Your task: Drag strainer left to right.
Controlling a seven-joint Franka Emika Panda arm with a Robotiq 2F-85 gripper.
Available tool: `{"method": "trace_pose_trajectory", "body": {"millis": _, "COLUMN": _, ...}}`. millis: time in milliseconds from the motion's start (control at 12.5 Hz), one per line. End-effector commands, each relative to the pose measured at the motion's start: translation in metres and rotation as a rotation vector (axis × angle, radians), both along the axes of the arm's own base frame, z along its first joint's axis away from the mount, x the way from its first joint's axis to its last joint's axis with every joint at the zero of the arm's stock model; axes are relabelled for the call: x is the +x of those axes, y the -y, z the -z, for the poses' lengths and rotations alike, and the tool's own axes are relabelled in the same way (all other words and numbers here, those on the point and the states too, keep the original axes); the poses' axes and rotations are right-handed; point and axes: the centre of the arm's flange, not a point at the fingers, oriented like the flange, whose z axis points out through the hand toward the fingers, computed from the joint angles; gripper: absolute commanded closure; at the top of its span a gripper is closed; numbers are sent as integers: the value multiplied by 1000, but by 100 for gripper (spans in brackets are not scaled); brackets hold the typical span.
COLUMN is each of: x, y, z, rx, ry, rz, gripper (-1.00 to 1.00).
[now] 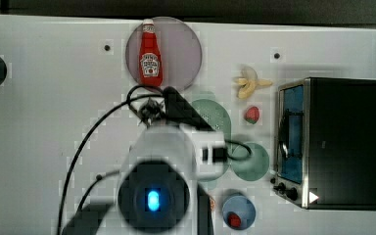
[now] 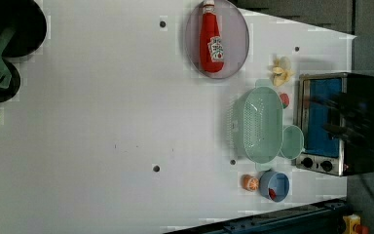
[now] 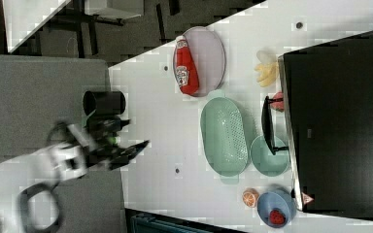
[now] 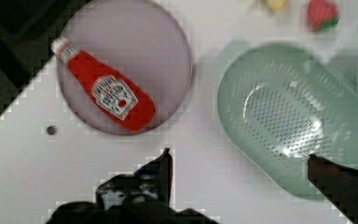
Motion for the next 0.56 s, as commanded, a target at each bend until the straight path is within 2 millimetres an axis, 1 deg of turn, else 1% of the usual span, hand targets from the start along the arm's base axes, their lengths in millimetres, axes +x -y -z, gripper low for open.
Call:
{"method": "trace_pose_trajectory", "body": {"millis": 80, "x": -33, "y": 27, "z": -20, "rx": -12, "ry": -111, "rz": -37, "gripper": -100}}
{"method": "trace_pose_trajectory", "body": {"millis": 160, "x": -46, "y": 29, "z": -43, "rx": -14, "ry": -127, "rz": -34, "gripper": -100}}
{"method": "trace_pose_trajectory", "body": {"millis": 240, "x": -57, "y": 34, "z": -61, "rx": -12, "ry": -149, "rz": -24, "gripper": -100}}
{"method": "trace_pose_trajectory", "body": {"millis": 320, "x": -63, "y": 41, "z": -75, "rx": -6, "ry": -161, "rz": -15, "gripper": -100}}
{"method": "trace_pose_trajectory", "body": {"millis": 400, "x": -64, "y": 47, "z": -86, "rx": 1, "ry": -158, "rz": -15, "gripper": -100}}
{"method": "trace_pose_trajectory", "body": {"millis": 480, "x": -61, "y": 53, "z": -93, "rx": 3, "ry": -146, "rz": -37, "gripper": -100}}
{"method": "trace_pose_trajectory", "body": {"millis": 560, "x": -60, "y": 57, "z": -94, "rx": 1, "ry": -148, "rz": -80, "gripper": -100}}
